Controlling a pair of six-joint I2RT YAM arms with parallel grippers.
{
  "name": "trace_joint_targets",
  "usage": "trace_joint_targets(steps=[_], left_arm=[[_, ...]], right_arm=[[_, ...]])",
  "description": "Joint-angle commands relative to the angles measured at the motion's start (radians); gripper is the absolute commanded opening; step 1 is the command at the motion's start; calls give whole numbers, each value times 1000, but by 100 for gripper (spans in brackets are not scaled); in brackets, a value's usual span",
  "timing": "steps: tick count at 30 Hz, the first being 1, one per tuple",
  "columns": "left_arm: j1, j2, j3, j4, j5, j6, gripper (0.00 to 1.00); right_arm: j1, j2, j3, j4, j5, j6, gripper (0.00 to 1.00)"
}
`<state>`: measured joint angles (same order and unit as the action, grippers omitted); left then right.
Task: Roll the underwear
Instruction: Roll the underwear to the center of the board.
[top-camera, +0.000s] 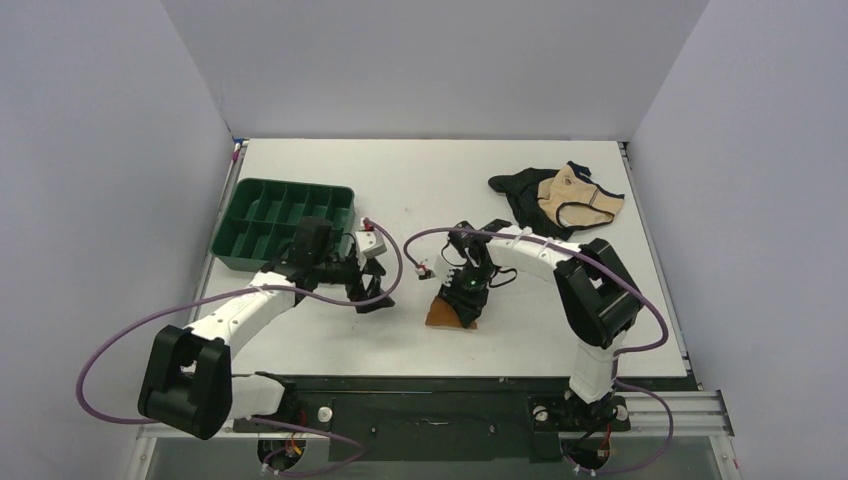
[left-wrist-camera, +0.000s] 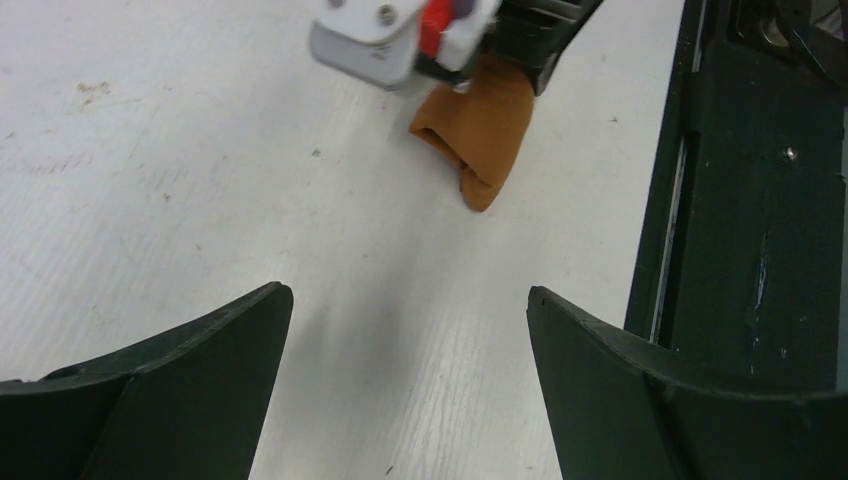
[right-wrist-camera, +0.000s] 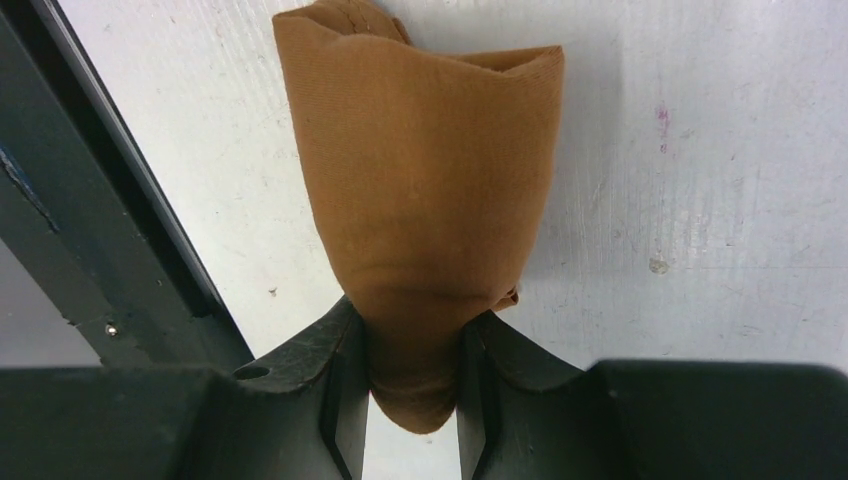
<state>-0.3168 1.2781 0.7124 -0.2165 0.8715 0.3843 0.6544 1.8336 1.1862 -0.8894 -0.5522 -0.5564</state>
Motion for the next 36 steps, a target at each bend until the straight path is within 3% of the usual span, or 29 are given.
trace_joint_targets(steps=[1,9,18,25,36], left_arm=[[-99,-9,15,5,-3,110,85],[-297,16,12,8,-150,190,84],[-497,113,-8,254,-341,222,87],[-555,182,-37,439,-463,253,87],[-575,266,-40,542,-497,271,87]], right_arm=[[-31,58,21,-9,-3,-27,0],[-66,114,75,-43,-50,-38,0],[-72,136,83,-51,-61,-42,0],[-74,135,78,-50,-65,-42,0],[-77,139,76,-51,-78,-46,0]])
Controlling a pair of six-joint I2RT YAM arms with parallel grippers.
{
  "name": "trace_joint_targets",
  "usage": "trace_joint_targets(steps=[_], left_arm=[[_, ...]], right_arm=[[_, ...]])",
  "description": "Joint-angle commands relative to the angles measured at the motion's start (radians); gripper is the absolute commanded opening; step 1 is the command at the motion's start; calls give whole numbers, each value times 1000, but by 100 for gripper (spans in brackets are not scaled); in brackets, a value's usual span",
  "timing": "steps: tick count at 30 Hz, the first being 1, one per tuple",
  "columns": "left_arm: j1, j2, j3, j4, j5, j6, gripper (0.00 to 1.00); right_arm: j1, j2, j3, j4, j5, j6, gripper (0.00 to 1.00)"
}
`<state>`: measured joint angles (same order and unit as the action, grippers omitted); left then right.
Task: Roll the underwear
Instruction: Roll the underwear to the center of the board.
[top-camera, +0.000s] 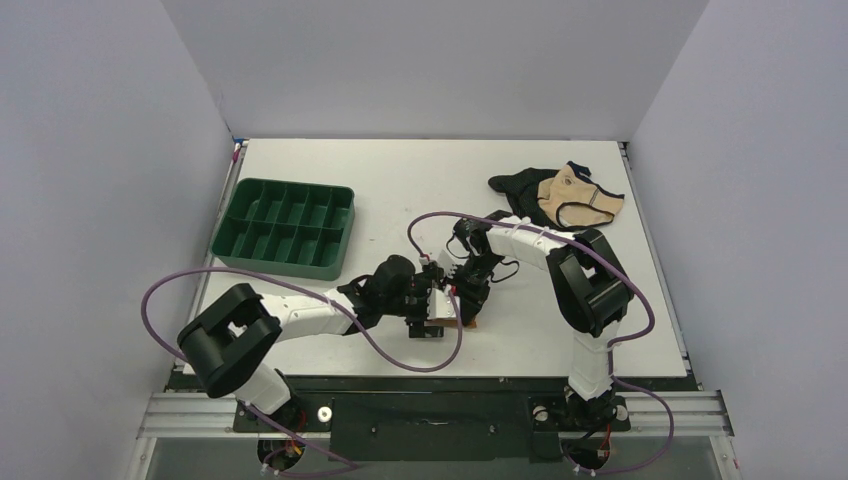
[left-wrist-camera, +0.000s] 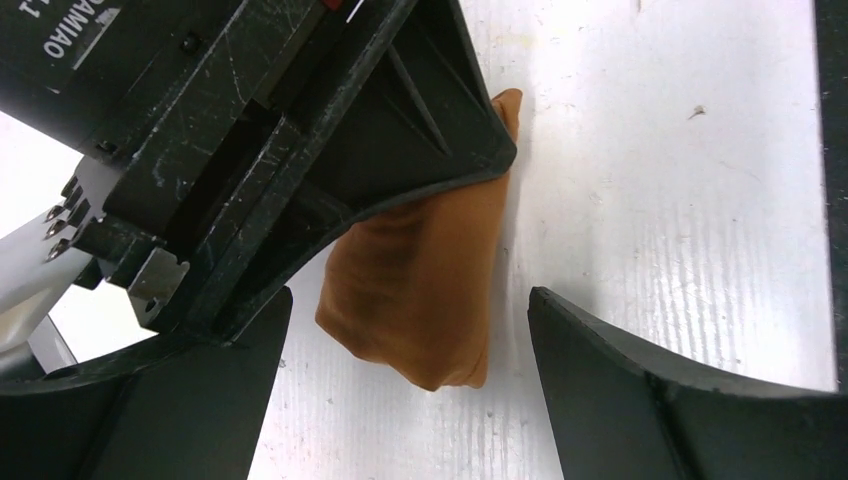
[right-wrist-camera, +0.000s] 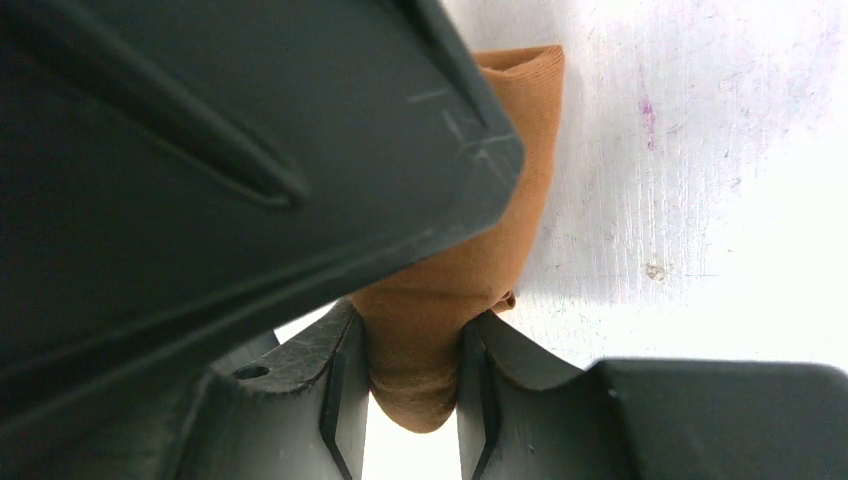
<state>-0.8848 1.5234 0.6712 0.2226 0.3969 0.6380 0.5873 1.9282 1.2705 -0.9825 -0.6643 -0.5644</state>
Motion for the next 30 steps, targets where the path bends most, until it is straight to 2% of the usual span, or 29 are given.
trace_joint_targets(steps=[1,15,30], left_arm=[[-7,30,0,107,-21,19,87],[-7,158,61,109,50,-16,78],[-15,224,72,166,83,-22,82]], right_arm=[[-11,45,-7,40,32,-38,0],[-23,49,-3,18,-4,-56,0],[-47,67,18,-15,-66,-81,0]])
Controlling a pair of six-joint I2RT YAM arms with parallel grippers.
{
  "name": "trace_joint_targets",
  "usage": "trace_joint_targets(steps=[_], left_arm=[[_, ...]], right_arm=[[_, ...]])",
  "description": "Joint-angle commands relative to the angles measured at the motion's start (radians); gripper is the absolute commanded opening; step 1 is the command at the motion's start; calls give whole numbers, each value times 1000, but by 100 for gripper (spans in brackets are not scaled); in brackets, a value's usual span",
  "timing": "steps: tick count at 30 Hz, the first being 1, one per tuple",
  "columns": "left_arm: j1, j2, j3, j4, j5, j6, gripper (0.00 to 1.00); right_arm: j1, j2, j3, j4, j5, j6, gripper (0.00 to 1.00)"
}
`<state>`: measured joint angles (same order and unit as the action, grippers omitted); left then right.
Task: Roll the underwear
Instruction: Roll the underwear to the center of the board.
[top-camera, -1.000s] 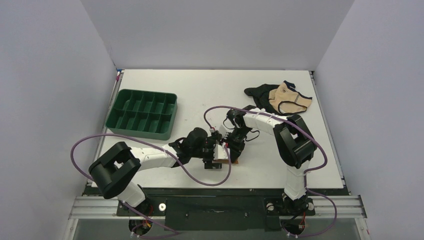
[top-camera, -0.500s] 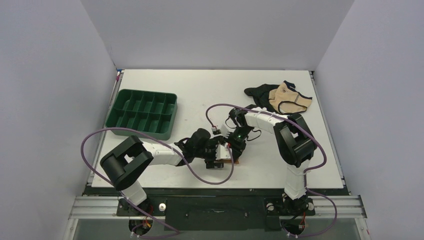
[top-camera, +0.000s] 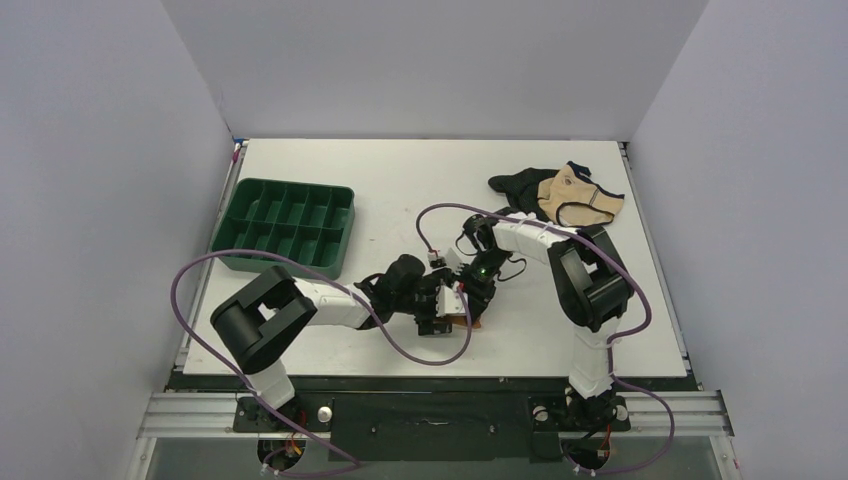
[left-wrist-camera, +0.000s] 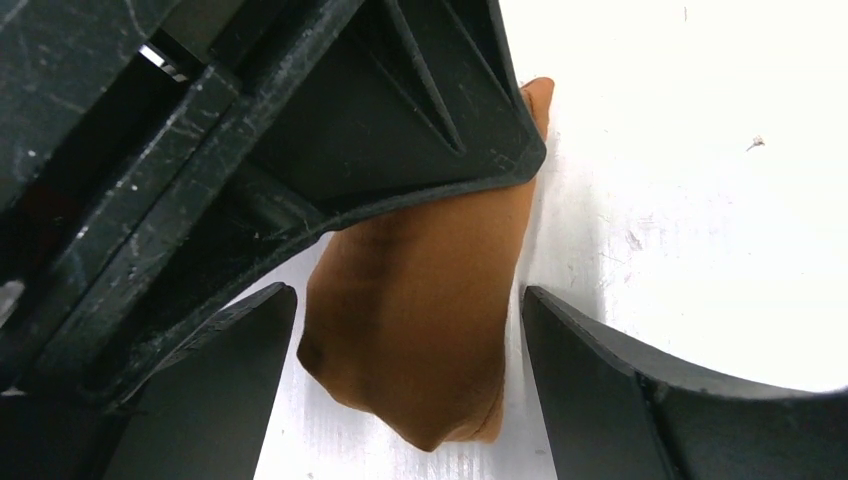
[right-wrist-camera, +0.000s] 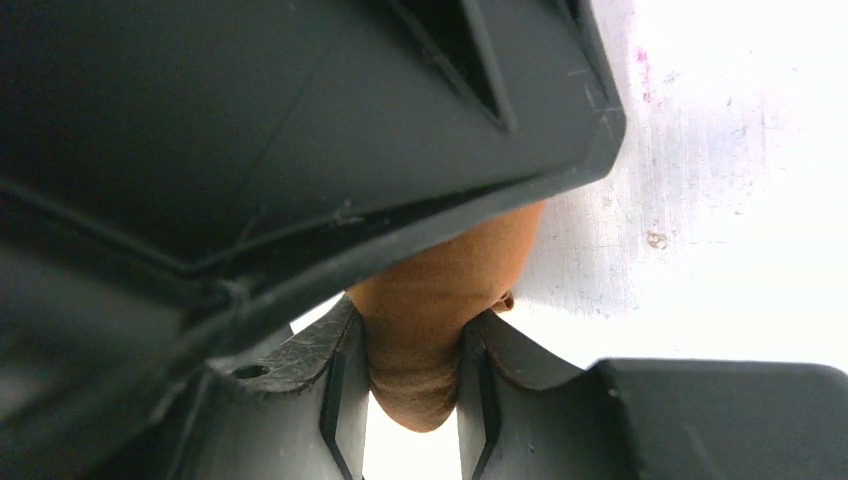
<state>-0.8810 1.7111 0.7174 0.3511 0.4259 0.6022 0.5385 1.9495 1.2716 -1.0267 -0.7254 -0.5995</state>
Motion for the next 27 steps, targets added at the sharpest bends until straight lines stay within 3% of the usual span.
trace_joint_targets(steps=[1,6,10,16,27], left_arm=[[-22,42,27,33,59,19,81],[-32,68,52,-30,77,45,65],[-32,89,78,-97,91,67,58],[-33,68,37,-119,119,83,67],[-49,68,24,-133,144,98,66]], right_arm=[[-1,49,17,24,-13,-48,0],[-13,61,29,1,-38,-69,0],[-25,60,31,-12,-51,-77,0],[-47,61,29,-14,-72,-77,0],[-76,79,40,-25,-88,-76,0]])
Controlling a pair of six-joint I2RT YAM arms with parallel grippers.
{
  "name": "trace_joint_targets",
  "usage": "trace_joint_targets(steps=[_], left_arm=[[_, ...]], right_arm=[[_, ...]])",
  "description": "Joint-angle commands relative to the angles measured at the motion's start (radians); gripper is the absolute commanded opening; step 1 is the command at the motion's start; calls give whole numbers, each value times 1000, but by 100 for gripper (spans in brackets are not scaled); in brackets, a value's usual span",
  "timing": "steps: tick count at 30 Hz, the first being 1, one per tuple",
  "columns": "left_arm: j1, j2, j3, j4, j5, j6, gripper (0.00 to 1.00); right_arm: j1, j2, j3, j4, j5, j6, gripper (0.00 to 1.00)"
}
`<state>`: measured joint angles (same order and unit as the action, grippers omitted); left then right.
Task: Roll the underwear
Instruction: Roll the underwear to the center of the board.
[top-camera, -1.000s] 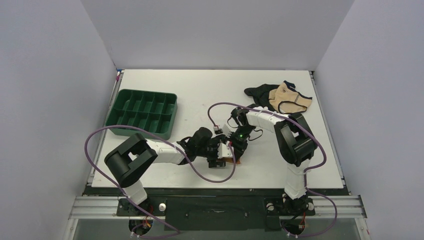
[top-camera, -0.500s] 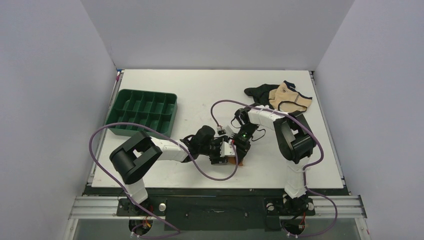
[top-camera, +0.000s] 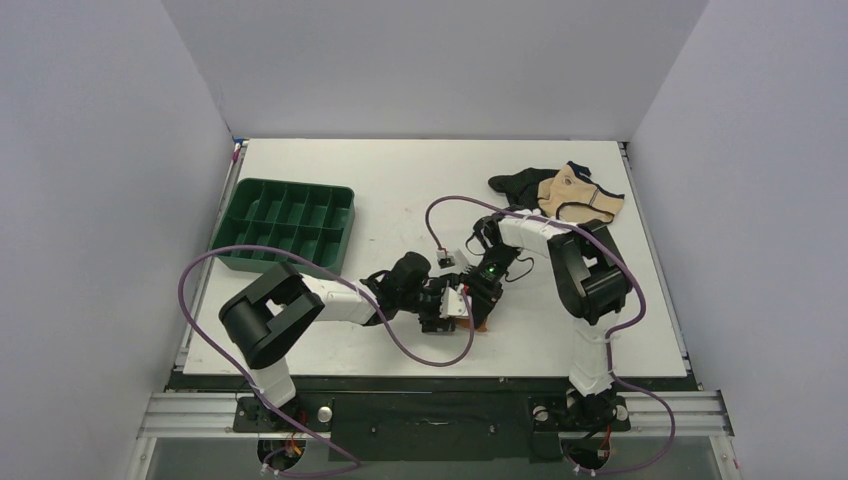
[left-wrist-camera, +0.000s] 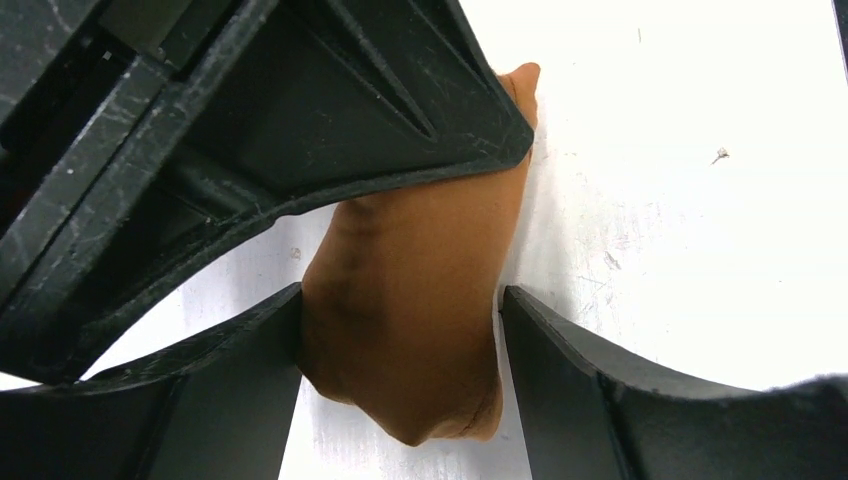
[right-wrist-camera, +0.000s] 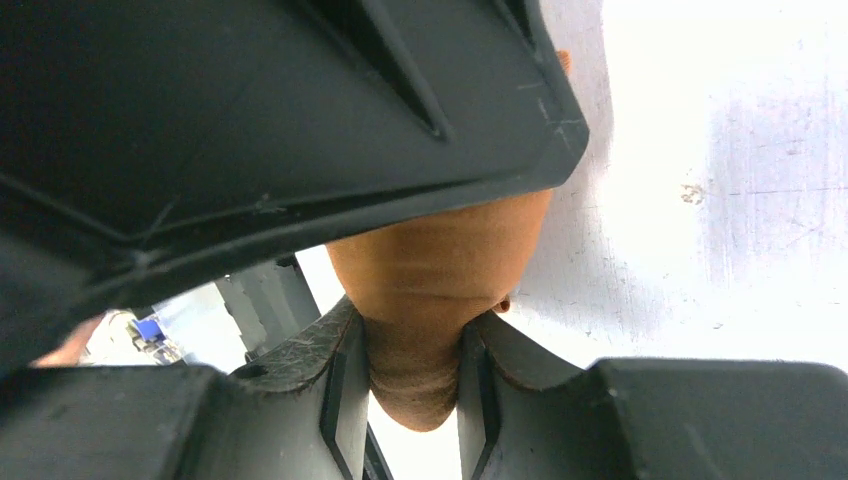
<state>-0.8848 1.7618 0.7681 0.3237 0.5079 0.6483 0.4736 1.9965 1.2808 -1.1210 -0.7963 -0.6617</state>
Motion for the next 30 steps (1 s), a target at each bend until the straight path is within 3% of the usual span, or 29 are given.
trace_joint_targets(steps=[1,11,16,20,21,24,27,30], left_arm=[[-49,21,-27,-104,56,52,66],[-83,83,42,-122,-2,39,65],[-94,120,69,-163,-13,51,58],[-107,135,84,-186,-30,52,48],[-115,140,87,-194,-43,53,39],[-123,145,93,-209,-57,54,27],[-126,143,93,-221,-69,50,3],[-126,137,90,-235,-77,48,0]], right_arm=[[-13,33,32,67,-18,-15,0],[-15,35,42,46,-37,-31,0],[-14,37,44,42,-41,-35,0],[-15,33,44,40,-43,-35,0],[-15,30,42,41,-42,-35,0],[-16,23,40,42,-41,-33,0],[-22,15,37,45,-37,-29,1],[-29,1,33,48,-33,-21,5]])
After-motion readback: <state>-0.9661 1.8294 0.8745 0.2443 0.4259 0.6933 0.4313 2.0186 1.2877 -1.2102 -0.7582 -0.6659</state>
